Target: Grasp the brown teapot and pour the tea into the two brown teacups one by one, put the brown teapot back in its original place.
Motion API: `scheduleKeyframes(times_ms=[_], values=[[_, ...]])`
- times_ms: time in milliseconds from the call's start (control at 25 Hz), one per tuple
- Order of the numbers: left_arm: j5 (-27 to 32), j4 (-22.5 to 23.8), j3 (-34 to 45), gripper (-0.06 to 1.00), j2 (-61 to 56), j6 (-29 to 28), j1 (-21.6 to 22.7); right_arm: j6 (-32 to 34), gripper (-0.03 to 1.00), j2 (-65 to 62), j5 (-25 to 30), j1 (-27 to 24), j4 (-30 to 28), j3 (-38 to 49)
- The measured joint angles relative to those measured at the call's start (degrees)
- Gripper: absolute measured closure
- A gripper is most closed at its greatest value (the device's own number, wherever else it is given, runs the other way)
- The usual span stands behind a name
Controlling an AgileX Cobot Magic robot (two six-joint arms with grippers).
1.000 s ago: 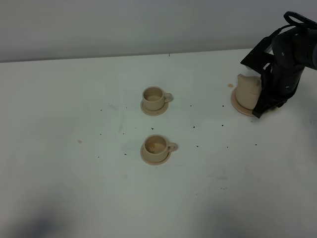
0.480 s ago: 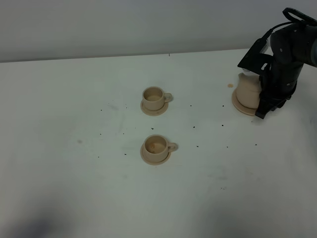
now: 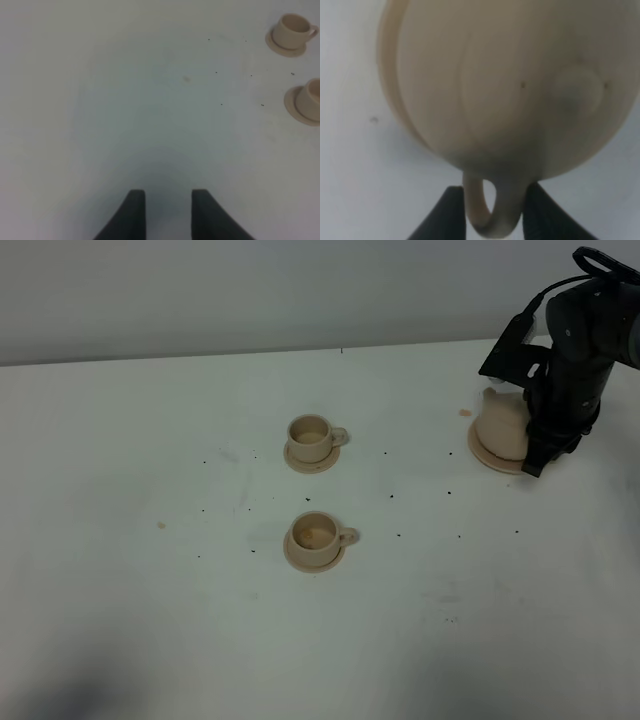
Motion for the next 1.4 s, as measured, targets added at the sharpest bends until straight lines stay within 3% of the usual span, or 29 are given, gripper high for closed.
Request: scheduleKeyframes(times_ms=[840,1400], values=[[0.0,0.0,0.0,0.70,0.0,0.0,0.0,-3.8,0.66,2.4,-0.8,0.0,-2.2,-0.6],[0.0,0.0,0.0,0.70,0.0,0.0,0.0,-4.3,0.66,3.1,2.1,0.0,-1.7,-4.5]])
